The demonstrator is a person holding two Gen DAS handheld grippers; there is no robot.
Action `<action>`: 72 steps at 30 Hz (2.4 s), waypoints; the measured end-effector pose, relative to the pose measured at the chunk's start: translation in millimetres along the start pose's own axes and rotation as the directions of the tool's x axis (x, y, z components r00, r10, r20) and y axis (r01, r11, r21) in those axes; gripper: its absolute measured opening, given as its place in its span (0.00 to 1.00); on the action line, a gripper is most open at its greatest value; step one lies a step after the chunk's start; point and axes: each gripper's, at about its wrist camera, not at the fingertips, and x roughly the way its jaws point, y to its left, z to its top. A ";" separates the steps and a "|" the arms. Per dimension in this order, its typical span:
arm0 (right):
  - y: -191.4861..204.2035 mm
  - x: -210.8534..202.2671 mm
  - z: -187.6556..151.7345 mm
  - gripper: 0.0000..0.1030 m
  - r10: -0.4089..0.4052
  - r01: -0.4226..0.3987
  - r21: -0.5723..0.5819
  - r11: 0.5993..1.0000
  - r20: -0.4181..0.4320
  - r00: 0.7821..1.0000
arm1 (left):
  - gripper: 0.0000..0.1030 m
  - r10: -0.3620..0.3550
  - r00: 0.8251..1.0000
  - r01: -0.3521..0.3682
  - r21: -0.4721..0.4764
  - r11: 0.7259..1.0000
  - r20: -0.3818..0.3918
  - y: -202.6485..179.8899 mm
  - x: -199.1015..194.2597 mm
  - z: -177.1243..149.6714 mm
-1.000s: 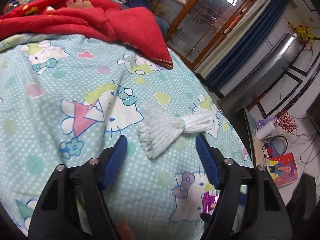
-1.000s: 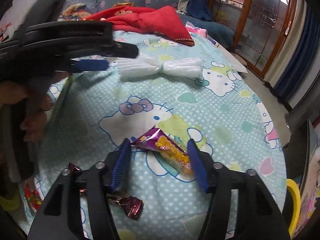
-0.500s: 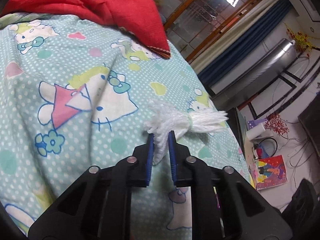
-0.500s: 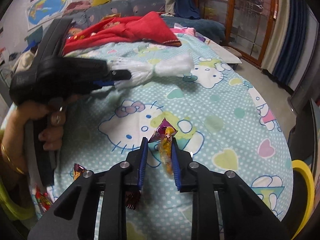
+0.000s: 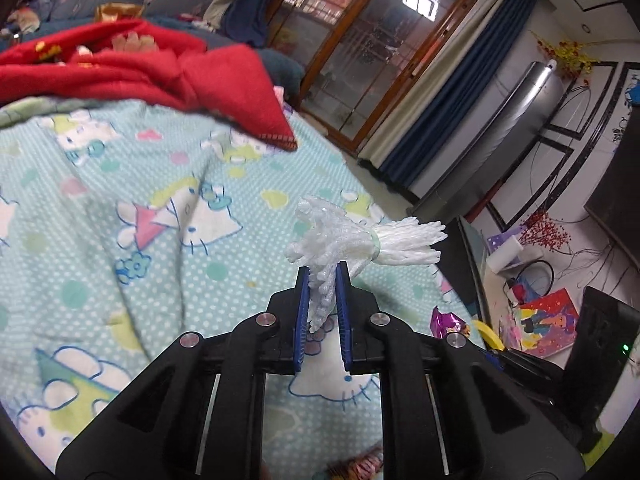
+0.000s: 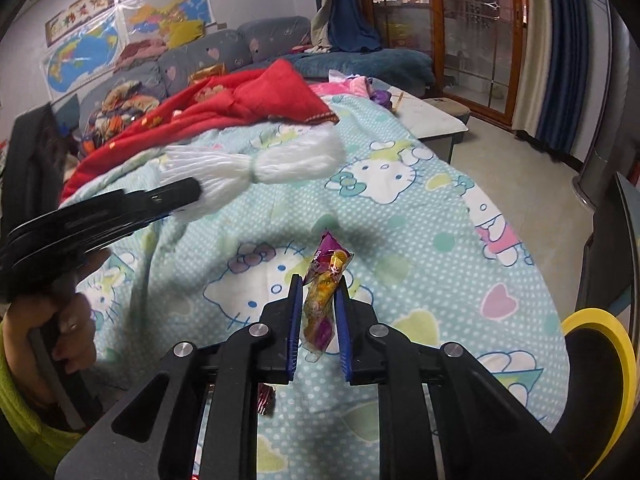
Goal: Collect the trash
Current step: 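Carry the white bag and purple wrapper over the yellow bin with both tools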
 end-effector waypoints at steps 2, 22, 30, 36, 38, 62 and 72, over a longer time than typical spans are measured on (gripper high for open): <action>-1.8 -4.2 3.0 0.15 0.007 -0.007 0.009 1.000 0.012 1.000 | 0.08 0.006 1.000 -0.006 0.022 1.000 0.018 -5.6 -9.7 -0.1; -51.1 -70.7 8.4 0.15 -0.045 0.029 0.132 0.991 0.122 0.992 | 0.08 -0.029 0.998 0.018 0.200 0.980 0.049 -70.1 -38.0 -8.1; -81.0 -90.4 3.8 0.15 -0.089 0.057 0.206 0.977 0.151 0.985 | 0.08 -0.049 0.998 0.039 0.256 0.966 0.030 -90.5 -37.8 -16.8; -104.0 -105.2 -2.1 0.15 -0.125 0.078 0.261 0.962 0.169 0.978 | 0.08 -0.061 0.998 0.056 0.305 0.951 0.007 -108.0 -35.9 -26.0; -111.2 -109.2 -5.0 0.15 -0.131 0.079 0.281 0.956 0.172 0.976 | 0.08 -0.067 0.998 0.064 0.322 0.945 -0.002 -115.0 -35.3 -29.4; -186.6 -142.7 -50.8 0.15 -0.207 0.103 0.473 0.875 0.172 0.963 | 0.08 -0.105 0.983 0.166 0.498 0.851 -0.148 -189.4 -8.0 -88.7; -210.4 -142.8 -67.8 0.15 -0.209 0.100 0.543 0.834 0.143 0.967 | 0.08 -0.095 0.974 0.194 0.550 0.812 -0.204 -212.7 8.7 -113.7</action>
